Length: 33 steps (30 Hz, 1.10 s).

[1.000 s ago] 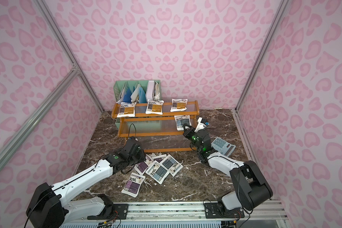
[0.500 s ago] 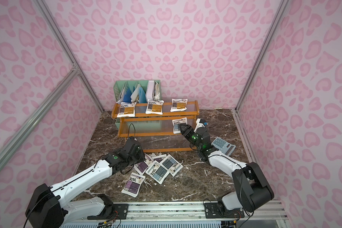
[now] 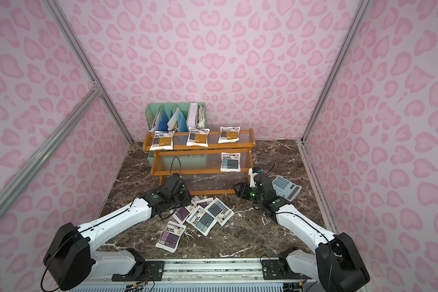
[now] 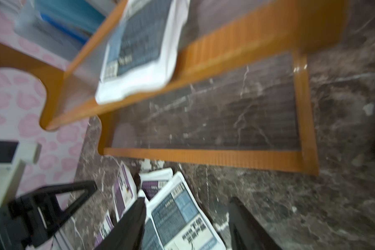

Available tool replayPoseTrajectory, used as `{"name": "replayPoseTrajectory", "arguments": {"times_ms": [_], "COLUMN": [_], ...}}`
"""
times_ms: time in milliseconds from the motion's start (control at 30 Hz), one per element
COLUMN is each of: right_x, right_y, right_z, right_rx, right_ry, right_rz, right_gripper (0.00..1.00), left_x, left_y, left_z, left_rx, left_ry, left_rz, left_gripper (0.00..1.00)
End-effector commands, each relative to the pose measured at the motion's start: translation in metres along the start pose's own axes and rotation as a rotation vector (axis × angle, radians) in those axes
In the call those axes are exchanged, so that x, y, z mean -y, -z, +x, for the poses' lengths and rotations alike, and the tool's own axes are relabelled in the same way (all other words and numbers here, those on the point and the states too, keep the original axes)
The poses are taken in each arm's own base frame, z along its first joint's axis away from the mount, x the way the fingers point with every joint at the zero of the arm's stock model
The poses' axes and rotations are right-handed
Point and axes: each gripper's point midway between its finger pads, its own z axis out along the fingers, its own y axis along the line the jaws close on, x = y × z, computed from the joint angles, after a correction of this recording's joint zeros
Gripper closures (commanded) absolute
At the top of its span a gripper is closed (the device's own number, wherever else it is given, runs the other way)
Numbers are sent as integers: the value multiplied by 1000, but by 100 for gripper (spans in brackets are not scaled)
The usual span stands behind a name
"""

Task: Place the bagged coffee beans on the shelf by color
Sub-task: Place the bagged coffee beans on the shelf, then adjust the bagged coffee beans at the center of the board.

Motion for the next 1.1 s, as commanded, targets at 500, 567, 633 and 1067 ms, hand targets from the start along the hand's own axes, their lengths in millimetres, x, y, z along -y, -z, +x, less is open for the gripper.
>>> {"name": "replayPoseTrajectory", "arguments": {"times_ms": [500,567,633,1067], "right_x": [-11,-14,-17,-30], "right_y": [-19,-23,-26,-23], "right_z": [94,103,110,119], "right_rx": [-332,-365,-393,-416], "right_ry": [227,250,271,319], "right_rz": [-141,-150,-154,-196], "right_gripper": [54,54,55,56], "left_x": [78,79,81,59], "left_y": [-52,-56,-60,-68], "left_z": [51,56,59,78], "left_rx": [-282,-303,-323,-412], "left_ry": [-147,-157,-166,-212], "left_rz": [263,271,281,177], "left_gripper": [52,52,52,62]}}
